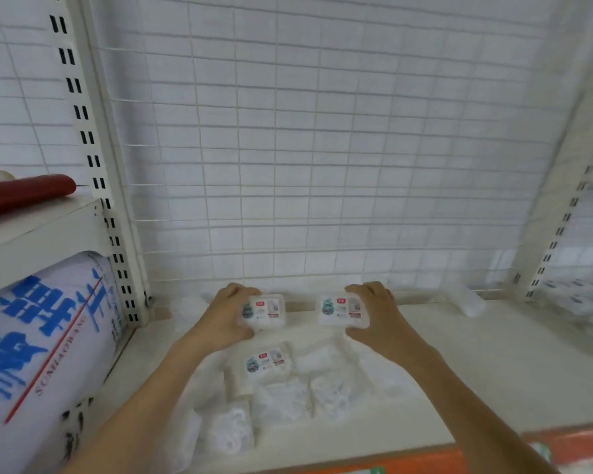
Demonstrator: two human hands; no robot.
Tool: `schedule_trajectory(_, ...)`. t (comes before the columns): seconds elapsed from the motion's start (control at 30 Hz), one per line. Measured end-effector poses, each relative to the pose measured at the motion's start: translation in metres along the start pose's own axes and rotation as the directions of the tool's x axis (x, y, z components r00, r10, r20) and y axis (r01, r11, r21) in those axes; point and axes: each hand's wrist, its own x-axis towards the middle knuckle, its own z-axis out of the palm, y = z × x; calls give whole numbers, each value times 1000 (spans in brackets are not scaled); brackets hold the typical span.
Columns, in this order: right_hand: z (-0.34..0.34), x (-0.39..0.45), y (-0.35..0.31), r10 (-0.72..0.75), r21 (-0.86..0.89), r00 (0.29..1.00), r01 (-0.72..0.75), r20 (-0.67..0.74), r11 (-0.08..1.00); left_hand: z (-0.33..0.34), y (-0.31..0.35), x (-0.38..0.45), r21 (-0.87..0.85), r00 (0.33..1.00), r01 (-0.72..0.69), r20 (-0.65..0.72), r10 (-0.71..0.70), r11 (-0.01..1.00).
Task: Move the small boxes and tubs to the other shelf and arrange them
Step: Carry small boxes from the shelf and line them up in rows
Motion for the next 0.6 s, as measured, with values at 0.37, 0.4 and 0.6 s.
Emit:
schedule_trajectory(0.37, -117, -178, 114, 285, 36, 920, -287, -270, 957, 109, 177, -8, -237, 945, -318, 3, 328, 918)
schedule_trajectory(0.4, -126, -198, 125, 314, 44, 903, -315, -293, 948, 124, 194, -9, -254, 940, -324, 20, 340, 911)
schedule_trajectory(0.6, -166, -321, 184, 464, 40, 809, -484, -362, 874, 217, 286, -19, -310, 884, -403, 113, 454, 861)
